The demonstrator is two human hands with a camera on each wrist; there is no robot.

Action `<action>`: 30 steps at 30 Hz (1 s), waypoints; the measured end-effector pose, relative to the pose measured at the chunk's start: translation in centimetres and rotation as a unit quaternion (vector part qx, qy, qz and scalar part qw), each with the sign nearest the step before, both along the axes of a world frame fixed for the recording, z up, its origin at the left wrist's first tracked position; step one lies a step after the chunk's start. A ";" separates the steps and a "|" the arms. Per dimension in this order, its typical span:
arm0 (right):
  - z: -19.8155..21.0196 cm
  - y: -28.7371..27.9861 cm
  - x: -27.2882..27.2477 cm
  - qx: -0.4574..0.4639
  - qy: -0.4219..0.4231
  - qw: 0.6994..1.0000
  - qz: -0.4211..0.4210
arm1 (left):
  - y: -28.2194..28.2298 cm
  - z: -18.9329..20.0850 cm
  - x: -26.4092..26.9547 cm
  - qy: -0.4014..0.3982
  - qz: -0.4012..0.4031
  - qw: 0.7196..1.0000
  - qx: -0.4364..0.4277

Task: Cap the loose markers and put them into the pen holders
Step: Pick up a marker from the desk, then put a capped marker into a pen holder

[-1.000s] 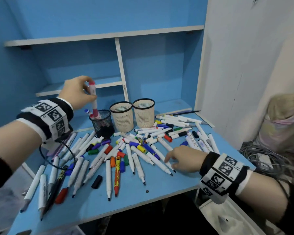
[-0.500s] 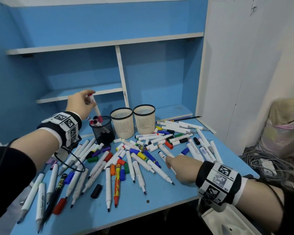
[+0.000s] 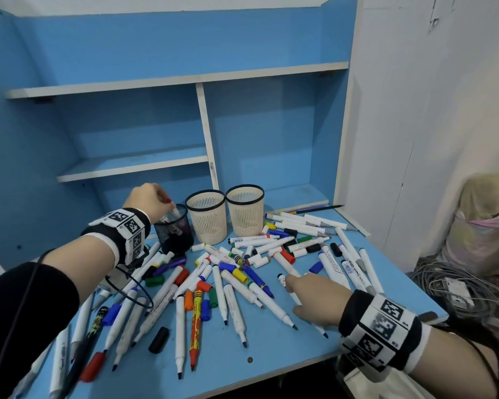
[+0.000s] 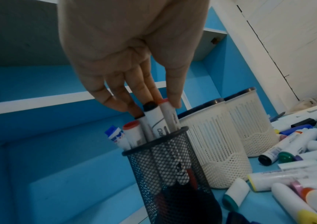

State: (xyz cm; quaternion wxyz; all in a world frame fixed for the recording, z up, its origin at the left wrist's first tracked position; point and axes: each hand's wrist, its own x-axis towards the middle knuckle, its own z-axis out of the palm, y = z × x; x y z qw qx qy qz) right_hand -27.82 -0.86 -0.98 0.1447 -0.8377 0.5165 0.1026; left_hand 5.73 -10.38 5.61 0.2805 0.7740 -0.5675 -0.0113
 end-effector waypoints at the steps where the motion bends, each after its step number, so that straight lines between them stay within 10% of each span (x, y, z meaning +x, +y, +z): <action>1: 0.0 -0.3 0.0 -0.001 -0.001 1.000 0.006 | 0.0 0.0 0.0 -0.014 -0.001 1.000 0.025; 12: 0.4 -1.5 -0.8 0.006 -0.163 0.985 -0.061 | 2.0 0.9 -0.1 -0.036 -0.051 0.998 0.023; 24: 2.2 -0.7 -0.6 -0.006 -0.556 0.813 -0.174 | 14.0 -3.3 -0.5 -0.121 -0.214 0.926 0.287; 30: 2.1 0.3 0.1 0.018 -0.571 0.804 -0.167 | 15.0 -6.3 -1.7 -0.118 -0.236 0.903 0.340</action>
